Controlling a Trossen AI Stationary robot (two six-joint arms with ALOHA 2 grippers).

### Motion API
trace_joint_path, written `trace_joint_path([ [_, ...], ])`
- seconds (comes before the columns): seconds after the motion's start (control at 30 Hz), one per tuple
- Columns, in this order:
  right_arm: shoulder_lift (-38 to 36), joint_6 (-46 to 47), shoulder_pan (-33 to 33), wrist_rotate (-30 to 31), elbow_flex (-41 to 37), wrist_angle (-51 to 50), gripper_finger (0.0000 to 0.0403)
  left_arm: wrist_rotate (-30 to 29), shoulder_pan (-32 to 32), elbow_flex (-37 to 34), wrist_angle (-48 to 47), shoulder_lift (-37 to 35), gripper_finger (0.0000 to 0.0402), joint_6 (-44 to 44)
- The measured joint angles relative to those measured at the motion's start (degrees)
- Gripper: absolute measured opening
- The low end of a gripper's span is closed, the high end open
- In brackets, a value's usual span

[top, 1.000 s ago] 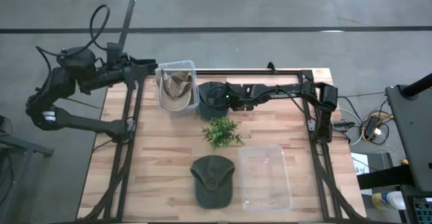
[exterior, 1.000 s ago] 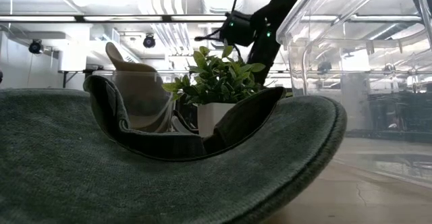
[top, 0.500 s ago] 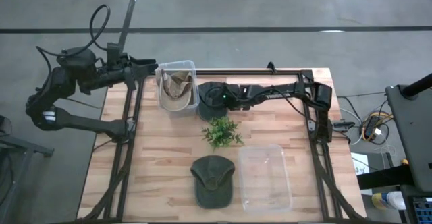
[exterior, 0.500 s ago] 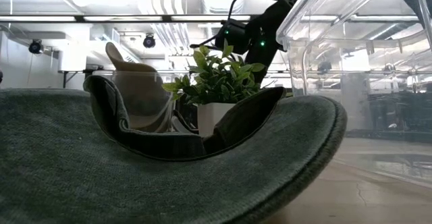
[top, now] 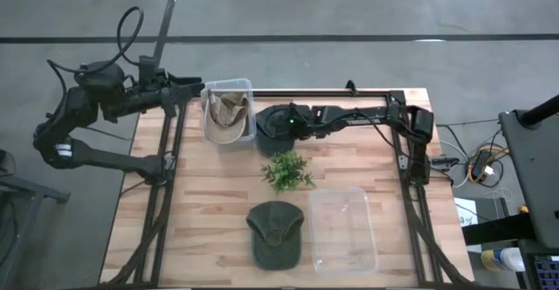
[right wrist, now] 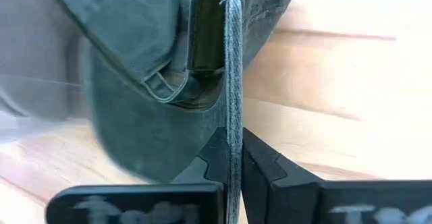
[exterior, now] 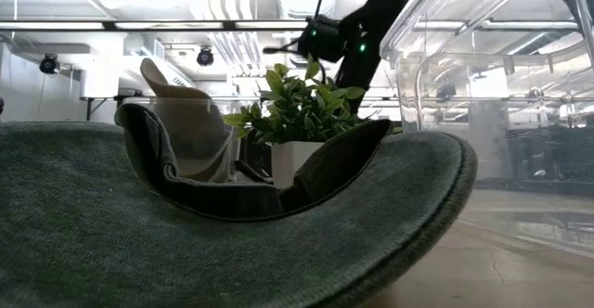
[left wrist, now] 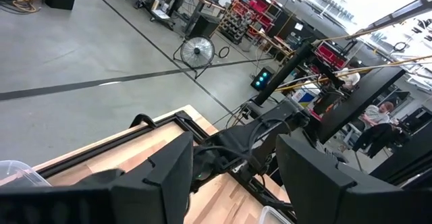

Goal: Pick & Place hat
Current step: Put the top green cap into the bottom transparent bin

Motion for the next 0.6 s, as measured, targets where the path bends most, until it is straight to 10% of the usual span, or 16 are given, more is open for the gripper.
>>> trace_joint_path([
  [0.6, -19.2, -1.7, 0.3, 6.4, 0.9, -15.2, 0.0010, 0.0, 0.0, -0.1, -0.1, 0.3, 0.0204, 0.4],
])
